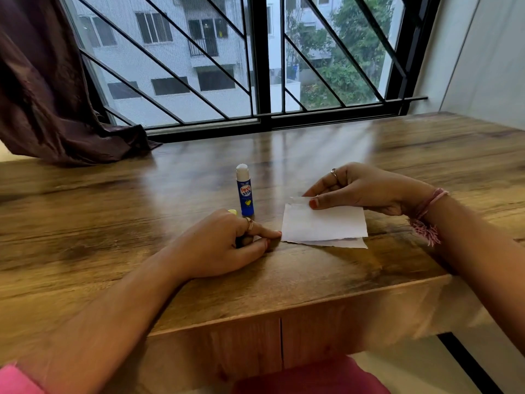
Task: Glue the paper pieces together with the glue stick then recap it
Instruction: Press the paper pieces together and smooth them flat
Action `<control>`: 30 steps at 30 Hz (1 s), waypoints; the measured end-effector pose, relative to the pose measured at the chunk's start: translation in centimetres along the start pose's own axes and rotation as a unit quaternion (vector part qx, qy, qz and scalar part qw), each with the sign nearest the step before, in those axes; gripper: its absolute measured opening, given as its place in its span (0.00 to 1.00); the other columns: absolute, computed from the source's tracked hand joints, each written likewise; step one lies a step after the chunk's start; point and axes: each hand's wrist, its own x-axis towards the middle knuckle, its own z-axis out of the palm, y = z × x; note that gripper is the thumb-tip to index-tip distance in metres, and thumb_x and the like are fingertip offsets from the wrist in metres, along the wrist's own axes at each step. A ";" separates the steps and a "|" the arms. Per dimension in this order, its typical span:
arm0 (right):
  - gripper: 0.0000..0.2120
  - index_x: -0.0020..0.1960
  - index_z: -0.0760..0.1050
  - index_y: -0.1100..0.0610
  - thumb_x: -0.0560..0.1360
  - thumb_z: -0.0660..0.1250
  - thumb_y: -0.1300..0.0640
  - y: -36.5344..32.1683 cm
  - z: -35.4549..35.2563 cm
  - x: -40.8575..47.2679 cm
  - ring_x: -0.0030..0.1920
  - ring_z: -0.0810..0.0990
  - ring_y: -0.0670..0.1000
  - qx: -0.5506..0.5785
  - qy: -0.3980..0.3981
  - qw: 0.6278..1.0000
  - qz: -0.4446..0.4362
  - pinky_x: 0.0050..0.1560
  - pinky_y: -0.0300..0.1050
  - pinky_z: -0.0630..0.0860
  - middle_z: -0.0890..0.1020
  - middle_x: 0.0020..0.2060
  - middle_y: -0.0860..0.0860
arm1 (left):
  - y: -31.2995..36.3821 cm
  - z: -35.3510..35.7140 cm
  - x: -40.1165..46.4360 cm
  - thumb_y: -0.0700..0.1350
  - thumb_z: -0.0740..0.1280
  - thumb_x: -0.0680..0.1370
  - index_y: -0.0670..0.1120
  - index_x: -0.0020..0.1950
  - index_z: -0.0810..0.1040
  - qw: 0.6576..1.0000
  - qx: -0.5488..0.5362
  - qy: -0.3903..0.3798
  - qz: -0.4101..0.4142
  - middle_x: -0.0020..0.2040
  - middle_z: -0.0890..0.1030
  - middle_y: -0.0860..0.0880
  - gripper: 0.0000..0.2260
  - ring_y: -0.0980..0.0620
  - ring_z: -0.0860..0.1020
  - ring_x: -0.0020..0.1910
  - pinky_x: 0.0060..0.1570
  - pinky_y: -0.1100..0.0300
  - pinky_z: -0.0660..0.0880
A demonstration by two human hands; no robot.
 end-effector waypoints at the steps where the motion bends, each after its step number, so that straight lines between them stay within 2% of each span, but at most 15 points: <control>1: 0.19 0.54 0.82 0.59 0.65 0.74 0.54 0.0 0.0 0.0 0.44 0.85 0.52 0.000 0.001 1.000 0.000 0.38 0.38 0.80 0.86 0.47 0.56 | 0.0 0.0 0.0 0.43 0.66 0.77 0.50 0.60 0.79 1.000 0.000 0.002 0.001 0.31 0.73 0.74 0.12 0.68 0.73 0.29 0.32 0.77 0.66; 11: 0.17 0.54 0.82 0.60 0.67 0.73 0.56 -0.1 0.1 -0.2 0.40 0.85 0.50 -0.013 0.004 1.000 -0.004 0.35 0.36 0.79 0.86 0.46 0.56 | -0.2 0.0 -0.1 0.43 0.67 0.77 0.50 0.60 0.79 1.000 -0.008 0.006 0.004 0.31 0.74 0.72 0.12 0.67 0.73 0.28 0.30 0.77 0.66; 13: 0.14 0.54 0.82 0.60 0.69 0.72 0.58 -0.2 0.1 -0.3 0.40 0.85 0.50 -0.016 0.005 1.000 -0.002 0.35 0.35 0.78 0.86 0.46 0.55 | -0.3 -0.1 -0.2 0.44 0.67 0.77 0.50 0.60 0.79 1.000 -0.013 0.013 0.005 0.27 0.75 0.64 0.12 0.66 0.73 0.27 0.29 0.76 0.65; 15: 0.13 0.54 0.81 0.60 0.70 0.71 0.59 -0.2 0.1 -0.3 0.40 0.85 0.49 -0.021 0.007 1.000 -0.001 0.35 0.35 0.78 0.86 0.46 0.55 | -0.3 -0.1 -0.2 0.47 0.66 0.77 0.51 0.61 0.79 1.000 -0.020 0.018 0.011 0.25 0.72 0.59 0.12 0.63 0.73 0.26 0.29 0.75 0.65; 24: 0.13 0.55 0.81 0.60 0.71 0.71 0.59 -0.1 0.1 -0.2 0.39 0.85 0.48 -0.036 0.011 0.999 -0.002 0.33 0.34 0.78 0.86 0.45 0.54 | -0.4 -0.1 -0.3 0.48 0.65 0.76 0.52 0.61 0.79 0.999 -0.027 0.002 0.038 0.25 0.70 0.60 0.14 0.61 0.72 0.26 0.28 0.73 0.65; 30: 0.13 0.54 0.81 0.59 0.71 0.72 0.58 -0.2 0.2 -0.2 0.34 0.84 0.44 -0.052 0.009 0.999 -0.012 0.29 0.31 0.75 0.87 0.40 0.50 | -0.6 0.0 -0.2 0.47 0.65 0.78 0.54 0.62 0.78 1.000 -0.002 -0.007 0.028 0.26 0.74 0.54 0.13 0.57 0.72 0.26 0.29 0.72 0.65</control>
